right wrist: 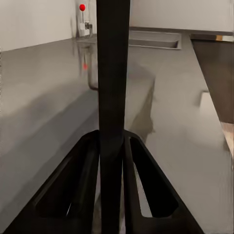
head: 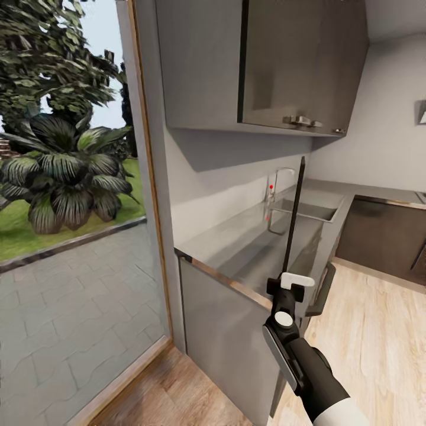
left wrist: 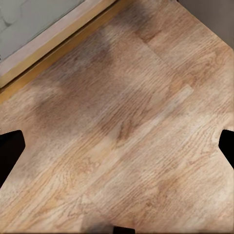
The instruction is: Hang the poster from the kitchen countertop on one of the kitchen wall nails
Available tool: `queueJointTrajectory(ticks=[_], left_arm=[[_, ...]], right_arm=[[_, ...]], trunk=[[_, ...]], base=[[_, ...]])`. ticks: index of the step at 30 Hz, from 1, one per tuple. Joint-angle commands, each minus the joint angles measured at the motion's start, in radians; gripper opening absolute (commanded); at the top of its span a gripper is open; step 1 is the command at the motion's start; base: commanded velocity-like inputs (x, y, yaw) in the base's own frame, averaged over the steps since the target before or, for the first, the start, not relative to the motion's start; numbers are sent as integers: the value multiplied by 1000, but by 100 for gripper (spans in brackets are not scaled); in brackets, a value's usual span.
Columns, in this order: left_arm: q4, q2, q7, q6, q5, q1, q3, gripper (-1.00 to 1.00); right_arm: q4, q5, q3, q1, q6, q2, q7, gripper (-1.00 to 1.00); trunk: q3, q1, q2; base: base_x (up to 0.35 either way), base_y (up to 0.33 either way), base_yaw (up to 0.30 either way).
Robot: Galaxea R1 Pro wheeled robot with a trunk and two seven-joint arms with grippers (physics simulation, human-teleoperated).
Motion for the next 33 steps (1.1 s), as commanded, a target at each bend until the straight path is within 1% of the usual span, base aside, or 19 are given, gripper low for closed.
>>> queueJointTrajectory(ticks=[1, 7, 14, 16, 17, 21, 27, 28, 30, 33], left_arm=[[-1, 0, -1, 0, 0, 1, 1, 100], [-1, 0, -1, 0, 0, 1, 1, 100], [-1, 0, -1, 0, 0, 0, 1, 100], [-1, 0, -1, 1, 0, 0, 1, 100], [-1, 0, -1, 1, 0, 0, 1, 100], [-1, 0, -1, 1, 0, 0, 1, 100], [-1, 0, -1, 1, 0, 0, 2, 100], [-1, 0, -1, 1, 0, 0, 4, 100], [-1, 0, -3, 0, 0, 0, 25, 100], [-1, 0, -4, 0, 0, 0, 37, 100]], right_arm=[[-2, -3, 3, -1, 6, 0, -6, -100], [-12, -3, 3, -1, 5, 0, -8, -100], [-84, -3, 3, 0, 17, 0, -13, -100], [-110, -3, 3, 1, 34, -1, -13, -100], [-122, -3, 3, 1, 54, -1, -14, -100], [-147, -3, 3, 2, 98, -1, -14, -100], [-159, -3, 3, 2, 112, -2, -14, -100], [-159, -3, 3, 2, 112, -2, -14, -100], [-161, -2, 3, 2, 111, -2, -14, -100], [-162, -2, 3, 2, 109, -2, -14, -100]], trunk=[[-1, 0, -1], [-1, 0, -1], [-1, 0, -1], [-1, 0, -1], [-1, 0, -1], [-1, 0, -1], [-1, 0, -1], [-1, 0, -1], [-1, 0, -1], [-1, 0, -1]], base=[[-68, 0, 0], [-24, 0, 0], [-3, 0, 0], [0, 0, 0], [0, 0, 0], [0, 0, 0], [0, 0, 0], [0, 0, 0], [-37, 0, 0], [-177, 0, 0]])
